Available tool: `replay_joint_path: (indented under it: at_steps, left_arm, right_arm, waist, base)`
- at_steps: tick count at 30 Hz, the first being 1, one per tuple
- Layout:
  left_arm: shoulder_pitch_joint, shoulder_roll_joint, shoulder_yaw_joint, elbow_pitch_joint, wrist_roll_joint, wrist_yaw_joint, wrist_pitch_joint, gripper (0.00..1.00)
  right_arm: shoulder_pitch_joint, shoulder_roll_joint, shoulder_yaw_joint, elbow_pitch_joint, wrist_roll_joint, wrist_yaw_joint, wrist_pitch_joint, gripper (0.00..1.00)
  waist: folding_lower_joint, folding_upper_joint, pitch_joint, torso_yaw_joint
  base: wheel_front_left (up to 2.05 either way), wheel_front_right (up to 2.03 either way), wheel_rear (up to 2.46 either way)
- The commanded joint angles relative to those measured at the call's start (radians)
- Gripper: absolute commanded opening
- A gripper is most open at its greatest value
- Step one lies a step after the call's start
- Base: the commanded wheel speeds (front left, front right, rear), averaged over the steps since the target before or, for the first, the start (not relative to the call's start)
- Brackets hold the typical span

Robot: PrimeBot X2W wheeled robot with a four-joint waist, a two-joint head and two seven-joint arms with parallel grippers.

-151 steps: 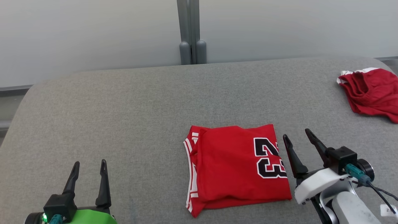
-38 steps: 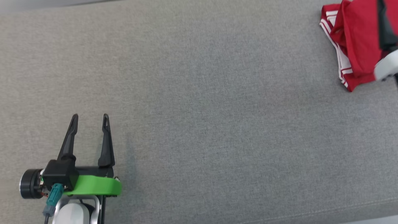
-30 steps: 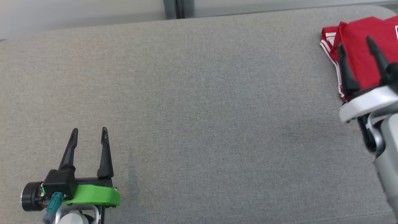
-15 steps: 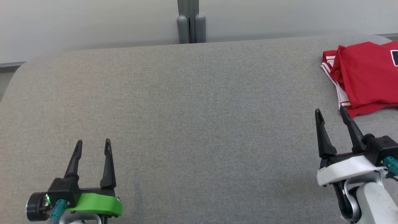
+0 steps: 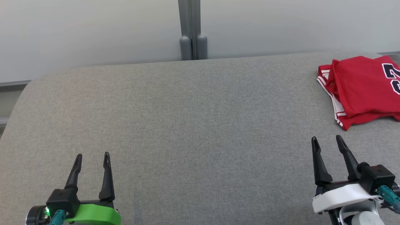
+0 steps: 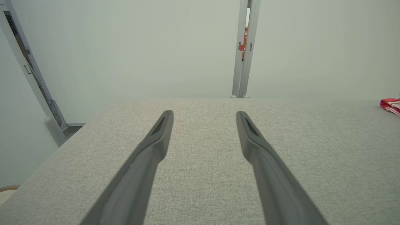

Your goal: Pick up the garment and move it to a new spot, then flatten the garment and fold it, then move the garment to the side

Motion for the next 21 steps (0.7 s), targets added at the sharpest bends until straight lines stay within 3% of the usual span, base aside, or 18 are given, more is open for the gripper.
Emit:
replay_joint_path:
  at_steps: [1,21]
  left_arm:
    - [0.013,0.000,0.005,0.004,-0.005,-0.004,0.000,1.00]
    - [0.024,-0.001,0.021,0.013,-0.011,-0.016,0.000,1.00]
  right_arm:
    - [0.013,0.001,-0.001,-0.006,-0.011,-0.002,-0.003,1.00]
    - [0.018,0.003,0.009,0.006,-0.010,-0.002,-0.003,1.00]
  waist:
    - [0.0001,0.0000,-0.002,0.000]
    - [0.0001,0.0000,-0.021,0.005]
  base:
    - [0.00,0.00,0.00]
    - [0.00,0.00,0.00]
